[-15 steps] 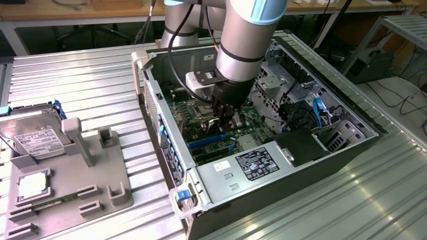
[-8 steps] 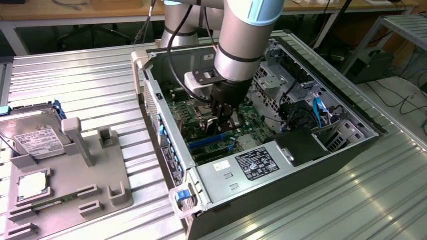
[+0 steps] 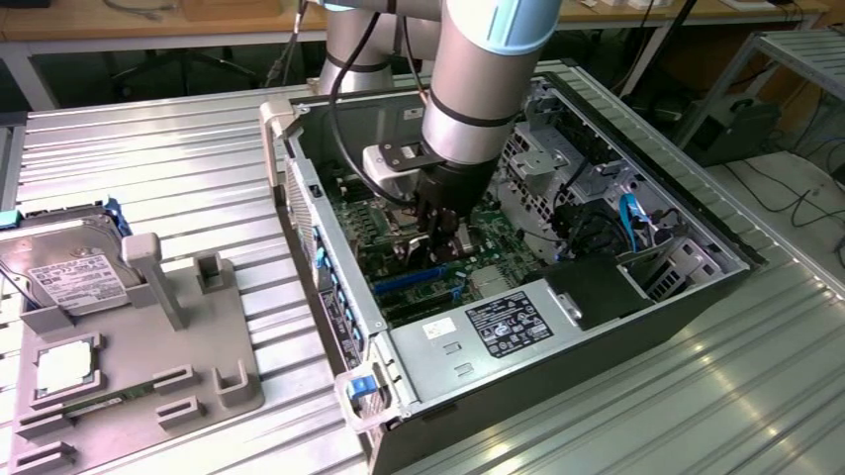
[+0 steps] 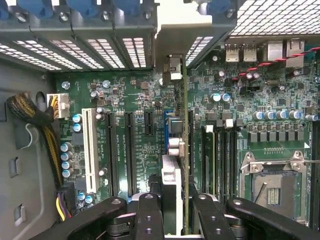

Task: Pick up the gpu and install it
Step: 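Insert the gpu into the slot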

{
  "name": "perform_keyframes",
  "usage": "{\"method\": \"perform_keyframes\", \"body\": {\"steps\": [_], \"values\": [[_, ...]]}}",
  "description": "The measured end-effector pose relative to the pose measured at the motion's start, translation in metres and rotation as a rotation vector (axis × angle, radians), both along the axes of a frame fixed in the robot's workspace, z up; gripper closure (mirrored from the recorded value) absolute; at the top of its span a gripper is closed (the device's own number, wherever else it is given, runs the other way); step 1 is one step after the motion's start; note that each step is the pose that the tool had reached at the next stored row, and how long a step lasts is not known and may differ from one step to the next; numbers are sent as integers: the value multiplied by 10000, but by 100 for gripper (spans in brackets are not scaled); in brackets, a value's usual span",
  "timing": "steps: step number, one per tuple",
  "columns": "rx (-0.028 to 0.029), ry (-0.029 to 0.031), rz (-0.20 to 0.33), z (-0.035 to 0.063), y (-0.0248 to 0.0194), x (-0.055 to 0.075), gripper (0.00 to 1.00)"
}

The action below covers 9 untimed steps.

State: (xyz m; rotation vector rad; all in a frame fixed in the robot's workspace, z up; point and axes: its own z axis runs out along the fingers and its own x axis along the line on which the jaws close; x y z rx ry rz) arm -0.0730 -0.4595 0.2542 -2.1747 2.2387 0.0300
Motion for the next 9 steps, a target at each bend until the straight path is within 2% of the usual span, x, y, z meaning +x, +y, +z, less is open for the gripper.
{"method": "perform_keyframes", "body": {"steps": [2, 9], "values": [[0, 0, -1, -5, -30, 0, 72], [0, 0, 0, -20, -34, -18, 72]]}}
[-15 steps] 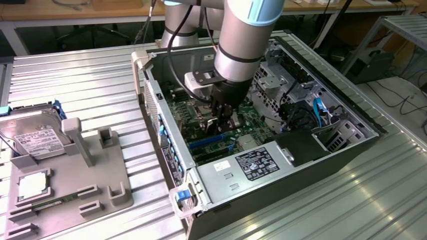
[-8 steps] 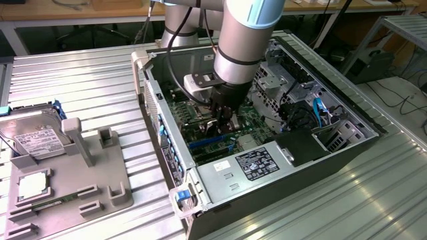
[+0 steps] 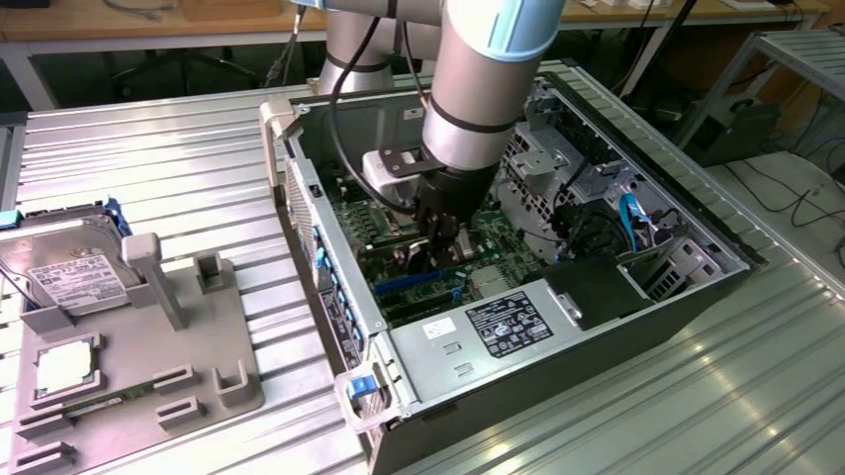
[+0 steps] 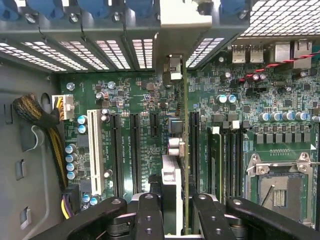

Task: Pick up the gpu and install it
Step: 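Insert the gpu into the slot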

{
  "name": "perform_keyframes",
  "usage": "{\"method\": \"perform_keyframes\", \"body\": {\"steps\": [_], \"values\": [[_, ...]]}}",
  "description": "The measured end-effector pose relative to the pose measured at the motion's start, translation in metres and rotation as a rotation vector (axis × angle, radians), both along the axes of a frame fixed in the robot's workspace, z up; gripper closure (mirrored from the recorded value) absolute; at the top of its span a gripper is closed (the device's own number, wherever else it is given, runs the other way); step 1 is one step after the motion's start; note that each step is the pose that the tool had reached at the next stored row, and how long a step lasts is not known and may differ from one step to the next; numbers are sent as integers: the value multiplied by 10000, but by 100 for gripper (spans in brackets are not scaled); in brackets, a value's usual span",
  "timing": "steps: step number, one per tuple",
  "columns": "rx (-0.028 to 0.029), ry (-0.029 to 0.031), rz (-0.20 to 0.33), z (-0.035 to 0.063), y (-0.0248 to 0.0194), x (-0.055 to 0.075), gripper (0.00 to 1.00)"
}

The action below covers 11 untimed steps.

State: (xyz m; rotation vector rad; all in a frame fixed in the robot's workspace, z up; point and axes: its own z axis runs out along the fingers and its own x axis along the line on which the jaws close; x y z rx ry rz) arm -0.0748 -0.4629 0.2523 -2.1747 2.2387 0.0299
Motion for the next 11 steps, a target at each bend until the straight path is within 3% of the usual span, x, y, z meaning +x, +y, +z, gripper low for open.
{"method": "perform_keyframes", "body": {"steps": [11], "values": [[0, 0, -1, -22, 0, -36, 72]]}}
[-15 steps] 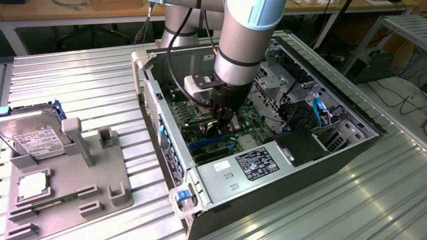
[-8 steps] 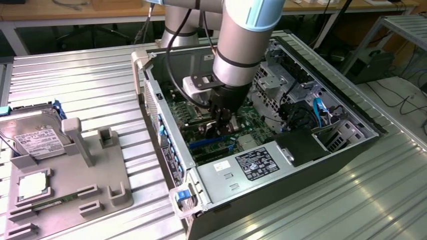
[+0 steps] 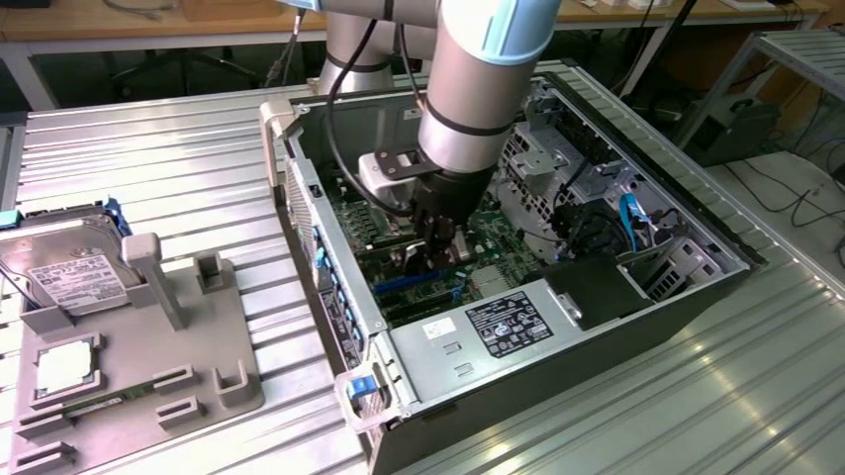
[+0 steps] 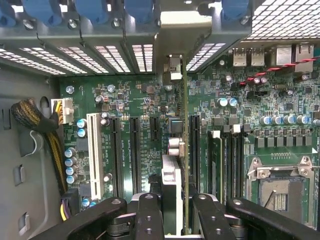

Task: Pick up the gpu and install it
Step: 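Insert the gpu into the slot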

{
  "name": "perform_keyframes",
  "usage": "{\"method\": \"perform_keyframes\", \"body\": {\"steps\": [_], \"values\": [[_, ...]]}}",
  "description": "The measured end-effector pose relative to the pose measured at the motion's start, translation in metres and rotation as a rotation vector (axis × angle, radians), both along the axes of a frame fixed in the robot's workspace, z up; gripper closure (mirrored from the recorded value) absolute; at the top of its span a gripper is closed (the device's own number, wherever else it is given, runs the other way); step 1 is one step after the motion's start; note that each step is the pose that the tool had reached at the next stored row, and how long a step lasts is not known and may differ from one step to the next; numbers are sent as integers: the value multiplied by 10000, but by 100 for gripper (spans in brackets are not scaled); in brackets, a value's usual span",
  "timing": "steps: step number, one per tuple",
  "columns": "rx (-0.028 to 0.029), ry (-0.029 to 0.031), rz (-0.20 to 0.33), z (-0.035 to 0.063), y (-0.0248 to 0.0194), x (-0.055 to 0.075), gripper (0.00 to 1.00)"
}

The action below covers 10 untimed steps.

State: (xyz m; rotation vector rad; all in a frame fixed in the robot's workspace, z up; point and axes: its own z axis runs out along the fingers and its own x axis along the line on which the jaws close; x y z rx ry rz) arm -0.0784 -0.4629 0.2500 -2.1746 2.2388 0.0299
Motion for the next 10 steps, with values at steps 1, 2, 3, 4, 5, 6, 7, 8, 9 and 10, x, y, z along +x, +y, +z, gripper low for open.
{"method": "perform_keyframes", "body": {"steps": [1, 2, 3, 4, 5, 6, 7, 8, 9, 10], "values": [[0, 0, 0, -3, 0, -2, 72], [1, -1, 0, -6, 0, -4, 72], [1, 0, 0, -8, 0, -6, 72], [0, 0, 0, -9, 0, -9, 72], [-1, 1, 1, -9, 0, -9, 72], [-1, 0, 1, -10, 0, -10, 72], [0, 0, 1, -12, 0, -12, 72], [1, 0, 0, -13, 0, -13, 72], [2, -1, 0, -17, 0, -14, 72], [3, -1, 1, -21, 0, -15, 72]]}}
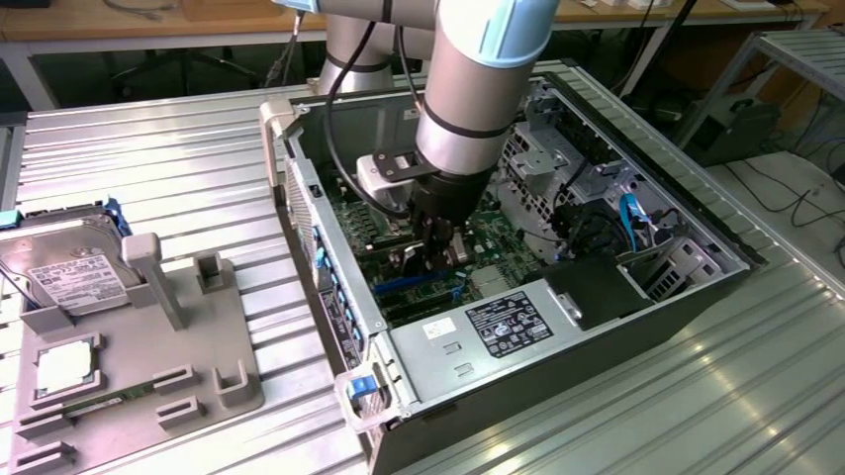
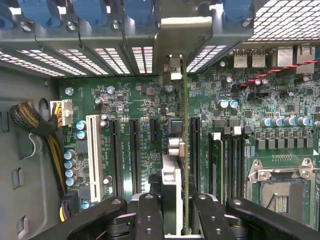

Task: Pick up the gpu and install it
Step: 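Insert the gpu into the slot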

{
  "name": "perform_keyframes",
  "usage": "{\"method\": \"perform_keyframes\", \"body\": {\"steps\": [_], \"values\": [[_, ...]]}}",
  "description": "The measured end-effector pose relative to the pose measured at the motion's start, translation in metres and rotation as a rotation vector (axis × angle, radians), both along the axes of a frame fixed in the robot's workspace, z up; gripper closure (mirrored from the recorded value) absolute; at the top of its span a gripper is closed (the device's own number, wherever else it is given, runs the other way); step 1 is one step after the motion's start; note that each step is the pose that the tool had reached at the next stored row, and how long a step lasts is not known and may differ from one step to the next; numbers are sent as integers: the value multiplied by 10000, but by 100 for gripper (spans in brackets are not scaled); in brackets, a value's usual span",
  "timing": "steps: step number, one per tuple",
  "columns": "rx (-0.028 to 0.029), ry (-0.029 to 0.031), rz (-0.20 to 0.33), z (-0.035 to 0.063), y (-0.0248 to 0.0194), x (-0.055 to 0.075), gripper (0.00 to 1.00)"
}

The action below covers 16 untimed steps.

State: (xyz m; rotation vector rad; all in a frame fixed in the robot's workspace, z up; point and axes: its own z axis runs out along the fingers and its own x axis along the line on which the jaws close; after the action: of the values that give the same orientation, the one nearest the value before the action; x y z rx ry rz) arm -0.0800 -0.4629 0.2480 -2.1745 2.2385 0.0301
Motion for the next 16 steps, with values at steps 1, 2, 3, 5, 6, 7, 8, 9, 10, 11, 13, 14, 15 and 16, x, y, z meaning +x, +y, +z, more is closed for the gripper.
{"method": "perform_keyframes", "body": {"steps": [1, 2, 3, 5, 6, 7, 8, 9, 10, 11, 13, 14, 15, 16], "values": [[-1, 1, 0, -3, 0, -1, 72], [-3, 2, -1, -5, 0, -2, 72], [-4, 2, -1, -7, 0, -3, 72], [-3, 1, -1, -12, 0, -5, 72], [-3, 1, 0, -14, 0, -5, 72], [-4, 2, 0, -15, 0, -6, 72], [-3, 2, 0, -18, 0, -6, 72], [-2, 1, -1, -21, 0, -6, 72], [-1, 1, 0, -24, 0, -6, 72], [-2, 1, 0, -27, 0, -6, 72], [-4, 2, 0, -30, 0, -6, 72], [-3, 2, 0, -33, 0, -6, 72], [-2, 1, 0, -36, 0, -6, 72], [-3, 1, 0, -38, 0, -6, 72]]}}
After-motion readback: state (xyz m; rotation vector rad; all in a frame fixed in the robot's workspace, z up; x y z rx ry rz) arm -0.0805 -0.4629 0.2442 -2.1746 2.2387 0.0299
